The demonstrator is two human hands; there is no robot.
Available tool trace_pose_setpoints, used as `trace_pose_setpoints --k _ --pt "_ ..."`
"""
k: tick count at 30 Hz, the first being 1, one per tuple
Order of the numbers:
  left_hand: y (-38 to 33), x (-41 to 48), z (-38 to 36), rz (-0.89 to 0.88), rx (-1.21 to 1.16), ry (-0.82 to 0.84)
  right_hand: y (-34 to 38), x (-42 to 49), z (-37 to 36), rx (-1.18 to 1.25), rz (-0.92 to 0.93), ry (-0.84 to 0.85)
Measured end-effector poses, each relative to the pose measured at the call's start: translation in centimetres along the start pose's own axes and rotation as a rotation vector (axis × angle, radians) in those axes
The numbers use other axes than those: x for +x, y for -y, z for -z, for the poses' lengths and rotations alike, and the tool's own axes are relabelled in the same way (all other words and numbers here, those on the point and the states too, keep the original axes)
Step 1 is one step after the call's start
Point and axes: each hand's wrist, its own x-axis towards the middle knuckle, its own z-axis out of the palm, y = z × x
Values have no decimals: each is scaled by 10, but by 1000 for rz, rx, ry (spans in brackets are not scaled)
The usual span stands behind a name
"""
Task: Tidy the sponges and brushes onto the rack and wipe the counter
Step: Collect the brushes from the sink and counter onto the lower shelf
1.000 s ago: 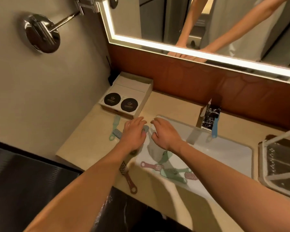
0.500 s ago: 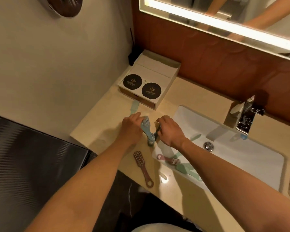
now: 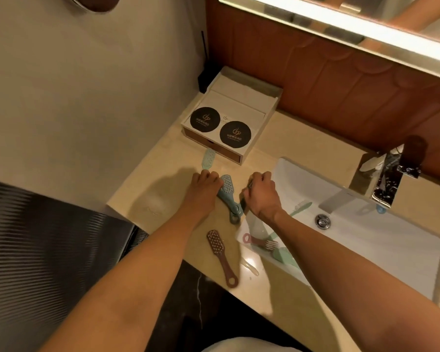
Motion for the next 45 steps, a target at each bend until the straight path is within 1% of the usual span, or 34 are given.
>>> trace_pose_setpoints --k 4,10,14,17,20,23,25,33,36,38,41,45 --pt "2 9 10 -41 129 19 2 8 0 184 -228 -62" --pt "4 5 8 -45 84 20 0 17 -8 340 -366 -82" --pt "-1 6 13 -71 28 -19 -3 22 -10 433 -400 -70" --pt "-6 9 12 -100 -18 -72 -7 17 -12 465 -381 -101" --pt "-13 12 11 -136 -40 -112 -19 6 -8 435 -261 -162" --pt "-33 19 14 -188 -55 -95 -40 -7 2 390 -158 -198" --pt "-57 25 17 -189 -37 -40 -59 -19 11 372 -119 -235" --pt "-150 36 1 -365 15 -105 -150 -89 43 209 -180 -336" --pt "-195 38 -7 -436 -62 -64 -185 -120 53 146 -198 -376" --pt "-221 38 -11 -442 -90 -23 -203 -138 57 128 -209 -413" --pt "-258 33 -25 -469 -102 -28 -230 -167 59 145 -252 -455" --pt "-296 18 -37 -526 -107 -43 -255 -209 56 115 -248 -500"
